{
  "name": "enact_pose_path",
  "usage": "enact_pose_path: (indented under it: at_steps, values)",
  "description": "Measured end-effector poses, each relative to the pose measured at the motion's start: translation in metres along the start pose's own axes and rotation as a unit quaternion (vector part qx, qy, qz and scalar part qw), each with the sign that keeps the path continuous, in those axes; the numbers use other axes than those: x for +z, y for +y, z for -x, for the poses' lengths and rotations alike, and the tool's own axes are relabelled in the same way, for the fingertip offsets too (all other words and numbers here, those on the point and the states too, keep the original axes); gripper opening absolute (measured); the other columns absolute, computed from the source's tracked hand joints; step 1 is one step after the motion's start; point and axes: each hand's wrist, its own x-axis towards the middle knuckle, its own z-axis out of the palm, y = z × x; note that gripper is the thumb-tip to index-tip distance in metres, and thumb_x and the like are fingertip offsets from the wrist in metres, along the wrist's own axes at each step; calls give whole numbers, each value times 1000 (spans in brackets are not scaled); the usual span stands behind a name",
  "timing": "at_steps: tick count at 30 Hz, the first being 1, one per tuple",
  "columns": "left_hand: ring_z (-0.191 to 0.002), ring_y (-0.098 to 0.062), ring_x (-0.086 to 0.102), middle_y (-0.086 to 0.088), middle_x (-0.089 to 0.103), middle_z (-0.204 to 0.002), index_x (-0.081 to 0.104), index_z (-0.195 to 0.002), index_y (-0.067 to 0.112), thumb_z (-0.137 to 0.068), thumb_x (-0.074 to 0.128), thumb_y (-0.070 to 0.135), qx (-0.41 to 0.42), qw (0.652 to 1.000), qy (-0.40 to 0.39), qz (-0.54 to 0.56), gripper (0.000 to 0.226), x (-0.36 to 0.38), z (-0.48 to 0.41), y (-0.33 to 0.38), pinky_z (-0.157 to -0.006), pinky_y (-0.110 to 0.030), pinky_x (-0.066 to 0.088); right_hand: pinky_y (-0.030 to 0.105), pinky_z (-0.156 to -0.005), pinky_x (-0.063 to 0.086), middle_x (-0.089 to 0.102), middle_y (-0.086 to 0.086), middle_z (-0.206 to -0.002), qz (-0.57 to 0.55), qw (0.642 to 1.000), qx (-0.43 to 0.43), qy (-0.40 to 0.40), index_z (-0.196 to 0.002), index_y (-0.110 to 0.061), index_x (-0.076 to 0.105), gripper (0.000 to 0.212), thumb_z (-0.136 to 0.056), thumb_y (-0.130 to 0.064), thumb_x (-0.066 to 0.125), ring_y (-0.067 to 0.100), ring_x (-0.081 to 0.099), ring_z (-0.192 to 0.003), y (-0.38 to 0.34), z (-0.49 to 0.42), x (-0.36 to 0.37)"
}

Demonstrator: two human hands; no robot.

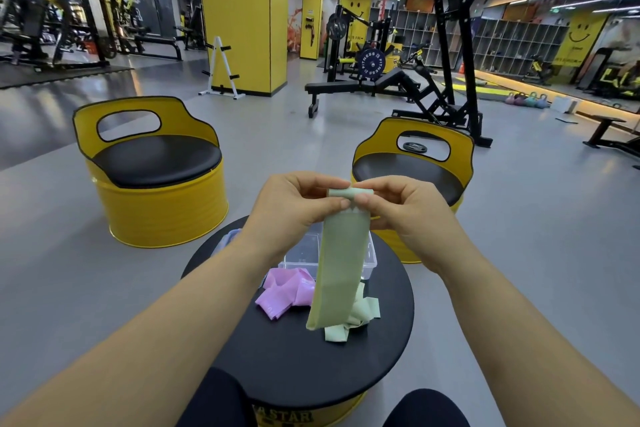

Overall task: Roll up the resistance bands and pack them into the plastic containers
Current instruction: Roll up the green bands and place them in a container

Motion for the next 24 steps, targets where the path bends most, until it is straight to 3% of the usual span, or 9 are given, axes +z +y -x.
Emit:
enact_pose_path:
  at_steps: [7,13,17,21,24]
  values:
    - [-71,-12,67,-8,69,-85,67,-92,19,-76,74,15,-38,999,8,9,18,0,-1,-4,-57,-19,50,24,-62,56,72,12,-81,-111,994,15,14,-92,-7,68,16,-78,2,69,17,71,-73,5,1,6]
    - [-69,-17,69,-6,72,-79,68,-82,9,-73,70,6,-113,988,-39,101,9,-7,-4,-9,-63,-26,57,24,-66,56,73,1,-77,-123,992,16,-7,-89,-10,67,19,-76,4,70,15,71,-76,15,6,10]
    - [-70,-15,68,-7,72,-79,74,-75,8,-70,65,10,-155,970,-141,124,11,-19,-8,-7,-68,-24,57,20,-63,52,69,-11,-82,-36,991,9,-131,-102,-21,64,30,-75,-10,72,7,61,-68,7,9,-5]
    - [-69,-13,68,-3,72,-78,76,-75,8,-60,76,16,-180,948,-252,72,17,-23,-7,-3,-63,-23,56,15,-70,46,55,-32,-86,122,957,-5,-262,-122,-39,53,54,-72,-27,71,2,50,-73,-3,4,-17]
    - [-69,-12,69,-2,72,-76,75,-83,10,-55,75,19,-205,924,-308,91,29,-20,-5,-4,-64,-23,56,19,-76,46,50,-27,-89,137,936,0,-324,-123,-43,55,61,-67,-30,79,9,45,-74,-8,2,-20]
